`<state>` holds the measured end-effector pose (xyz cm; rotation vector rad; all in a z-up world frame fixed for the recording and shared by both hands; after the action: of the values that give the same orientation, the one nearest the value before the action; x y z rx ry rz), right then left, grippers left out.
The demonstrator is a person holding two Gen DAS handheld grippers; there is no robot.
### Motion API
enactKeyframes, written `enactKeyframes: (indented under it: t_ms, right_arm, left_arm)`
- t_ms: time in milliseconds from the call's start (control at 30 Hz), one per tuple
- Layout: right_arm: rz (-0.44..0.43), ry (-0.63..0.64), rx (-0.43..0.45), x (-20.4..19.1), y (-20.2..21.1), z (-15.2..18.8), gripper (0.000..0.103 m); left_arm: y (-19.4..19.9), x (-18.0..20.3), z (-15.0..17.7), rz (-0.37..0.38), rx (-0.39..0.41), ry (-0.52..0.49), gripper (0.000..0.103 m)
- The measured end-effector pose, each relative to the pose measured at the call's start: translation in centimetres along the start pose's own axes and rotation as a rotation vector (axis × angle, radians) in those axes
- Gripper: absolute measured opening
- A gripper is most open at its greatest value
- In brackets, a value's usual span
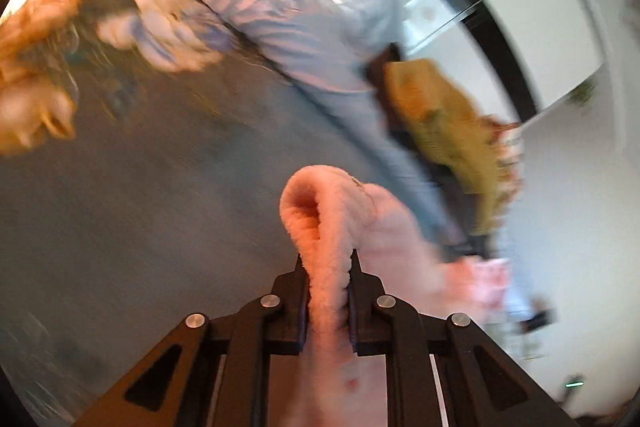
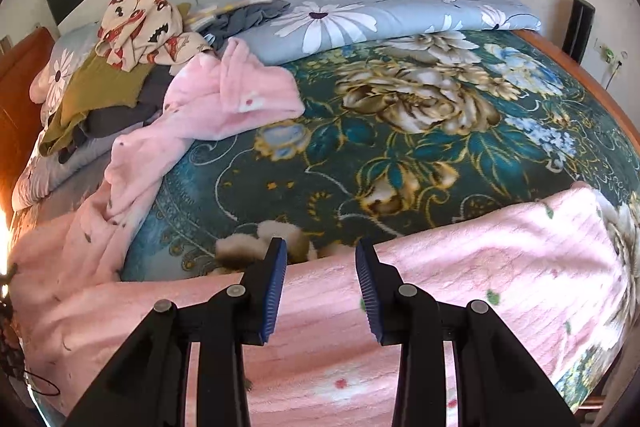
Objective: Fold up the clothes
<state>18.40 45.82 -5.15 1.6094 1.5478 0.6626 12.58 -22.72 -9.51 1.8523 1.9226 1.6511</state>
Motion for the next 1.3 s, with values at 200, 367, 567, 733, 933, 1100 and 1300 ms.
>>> enactKeyframes:
  t_ms: [200, 367, 567, 733, 933, 1100, 1300]
  right_arm:
    - [-0.047, -0.003, -0.008, -0.8, -1.8, -0.7, 0.037]
    - [-0.088, 0.109, 0.032, -2.7, -3.1, -3.7, 0.037]
    - [-0.063, 0.358, 0.089, -7.2, -7.2, -9.2, 0.062]
    - [0.025, 0.558, 0.057, -10.0, -13.4, -11.3, 0.062]
    - [0.11, 0.579, 0.08, -9.9, -16.9, -12.0, 0.062]
    - [0.017, 0.304, 0.07, -6.8, -16.0, -14.5, 0.005]
    - [-0.329, -0.107, 0.156, 0.6, -6.1, -16.2, 0.003]
  left_arm:
    - [-3.5, -0.9, 0.4, -0.107, -0.105, 0.001, 0.021]
    - [-0.8, 0.4, 0.8, -0.206, -0.112, -0.045, 0.053]
    - [5.6, 3.5, 1.9, -0.369, 0.023, -0.262, 0.061]
    - [2.7, 5.7, 4.1, -0.328, -0.039, -0.309, 0.064]
    - [-0.5, 7.8, 5.9, -0.296, -0.094, -0.352, 0.064]
    - [-1.3, 7.1, 4.9, -0.344, -0.075, -0.329, 0.064]
    - [-1.5, 6.3, 4.6, -0.302, -0.088, -0.279, 0.064]
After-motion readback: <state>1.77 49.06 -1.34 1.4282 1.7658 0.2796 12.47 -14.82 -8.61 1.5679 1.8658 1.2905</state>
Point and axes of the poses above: each gripper's, at about its wrist camera, not at the fingertips, and y roughly against the way its jaws point, x to its right, z to its underside, the point moved 4 cm from there along -y, roughly the way its jaws point, and after that the axes turned 2 degrees about -z, right-handed, at the moved point
